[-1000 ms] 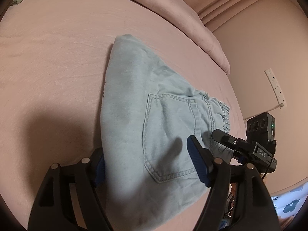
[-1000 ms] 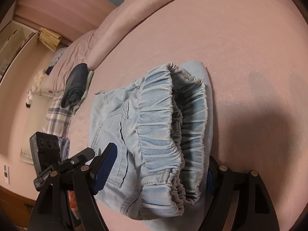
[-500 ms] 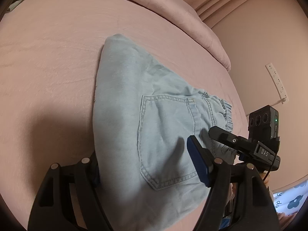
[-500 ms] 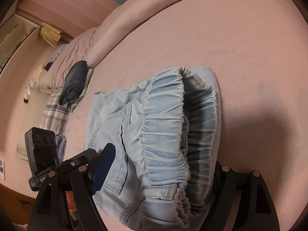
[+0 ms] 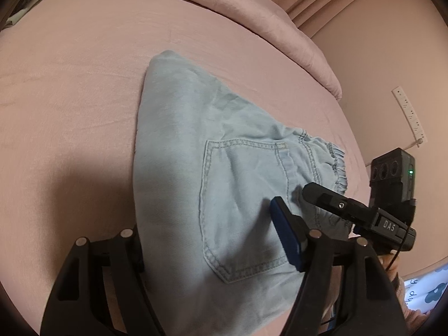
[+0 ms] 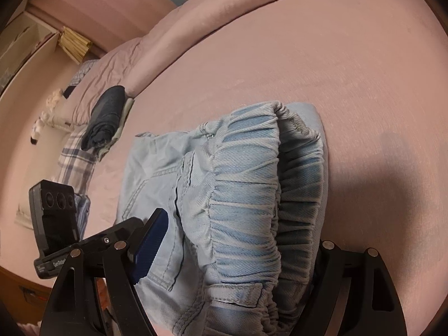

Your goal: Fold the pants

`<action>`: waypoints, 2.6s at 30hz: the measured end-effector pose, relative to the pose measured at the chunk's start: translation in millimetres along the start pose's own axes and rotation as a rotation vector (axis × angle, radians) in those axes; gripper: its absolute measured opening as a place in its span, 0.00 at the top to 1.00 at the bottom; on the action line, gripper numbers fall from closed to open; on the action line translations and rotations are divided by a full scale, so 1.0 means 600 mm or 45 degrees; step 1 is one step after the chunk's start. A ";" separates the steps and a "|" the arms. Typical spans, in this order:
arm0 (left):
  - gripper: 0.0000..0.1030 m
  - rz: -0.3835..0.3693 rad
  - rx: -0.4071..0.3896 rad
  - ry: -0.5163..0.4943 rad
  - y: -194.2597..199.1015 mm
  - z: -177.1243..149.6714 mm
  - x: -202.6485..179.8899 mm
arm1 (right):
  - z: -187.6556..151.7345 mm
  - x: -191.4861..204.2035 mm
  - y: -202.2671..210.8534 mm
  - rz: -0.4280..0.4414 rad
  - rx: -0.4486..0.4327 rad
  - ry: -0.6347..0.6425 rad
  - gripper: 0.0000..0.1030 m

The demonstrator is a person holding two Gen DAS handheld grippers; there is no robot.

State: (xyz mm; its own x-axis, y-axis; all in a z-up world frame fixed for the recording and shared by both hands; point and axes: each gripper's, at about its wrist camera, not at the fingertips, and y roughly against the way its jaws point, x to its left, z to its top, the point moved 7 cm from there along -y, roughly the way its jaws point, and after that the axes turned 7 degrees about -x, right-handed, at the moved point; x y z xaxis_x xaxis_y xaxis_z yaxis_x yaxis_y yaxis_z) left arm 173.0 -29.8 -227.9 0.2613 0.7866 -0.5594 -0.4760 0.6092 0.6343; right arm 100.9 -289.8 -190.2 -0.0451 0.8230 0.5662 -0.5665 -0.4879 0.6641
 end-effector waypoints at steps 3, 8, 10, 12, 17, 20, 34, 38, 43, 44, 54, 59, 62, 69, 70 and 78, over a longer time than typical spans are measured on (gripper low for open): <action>0.40 0.025 -0.005 0.007 0.002 -0.001 0.002 | -0.001 0.004 -0.002 -0.033 -0.001 0.029 0.21; 0.45 0.062 -0.008 0.006 0.006 -0.005 0.006 | -0.003 0.006 -0.004 -0.098 -0.003 0.074 0.27; 0.47 0.085 -0.010 -0.006 0.005 -0.008 0.006 | -0.004 0.005 -0.003 -0.124 -0.002 0.080 0.30; 0.50 0.105 -0.011 -0.015 0.005 -0.008 0.007 | -0.003 0.002 -0.001 -0.149 -0.002 0.087 0.35; 0.60 0.149 -0.019 -0.014 0.008 -0.009 0.015 | -0.006 0.005 0.003 -0.210 -0.014 0.121 0.39; 0.63 0.163 -0.024 -0.021 0.009 -0.010 0.013 | -0.010 0.013 0.006 -0.244 -0.026 0.141 0.42; 0.78 0.206 -0.061 -0.052 0.017 -0.014 0.006 | -0.014 0.048 0.034 -0.349 -0.101 0.291 0.52; 0.81 0.208 -0.073 -0.059 0.020 -0.015 -0.002 | -0.020 0.057 0.037 -0.348 -0.108 0.300 0.53; 0.81 0.209 -0.086 -0.066 0.026 -0.013 -0.008 | -0.026 0.070 0.048 -0.340 -0.118 0.335 0.54; 0.81 0.210 -0.089 -0.066 0.028 -0.014 -0.008 | -0.027 0.073 0.050 -0.338 -0.121 0.344 0.54; 0.81 0.228 -0.112 -0.050 0.047 -0.026 -0.012 | -0.045 0.110 0.069 -0.305 -0.138 0.427 0.54; 0.81 0.237 -0.134 -0.051 0.061 -0.032 -0.017 | -0.053 0.132 0.074 -0.288 -0.140 0.468 0.55; 0.81 0.247 -0.151 -0.056 0.072 -0.033 -0.021 | -0.056 0.146 0.077 -0.277 -0.148 0.495 0.55; 0.81 0.258 -0.200 -0.067 0.101 -0.031 -0.023 | -0.056 0.169 0.082 -0.250 -0.166 0.532 0.55; 0.81 0.260 -0.207 -0.070 0.105 -0.030 -0.022 | -0.055 0.173 0.083 -0.246 -0.171 0.536 0.55; 0.81 0.260 -0.245 -0.091 0.122 -0.016 -0.019 | -0.048 0.200 0.088 -0.237 -0.216 0.585 0.55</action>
State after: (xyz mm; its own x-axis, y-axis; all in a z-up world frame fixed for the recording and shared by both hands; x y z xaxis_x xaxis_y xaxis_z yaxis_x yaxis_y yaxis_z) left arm 127.2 5.1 -180.0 0.1987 0.9003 -0.3872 -0.6734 0.4125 0.6135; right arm 41.7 -208.2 -101.2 -0.2658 0.9526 0.1480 -0.7230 -0.2985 0.6230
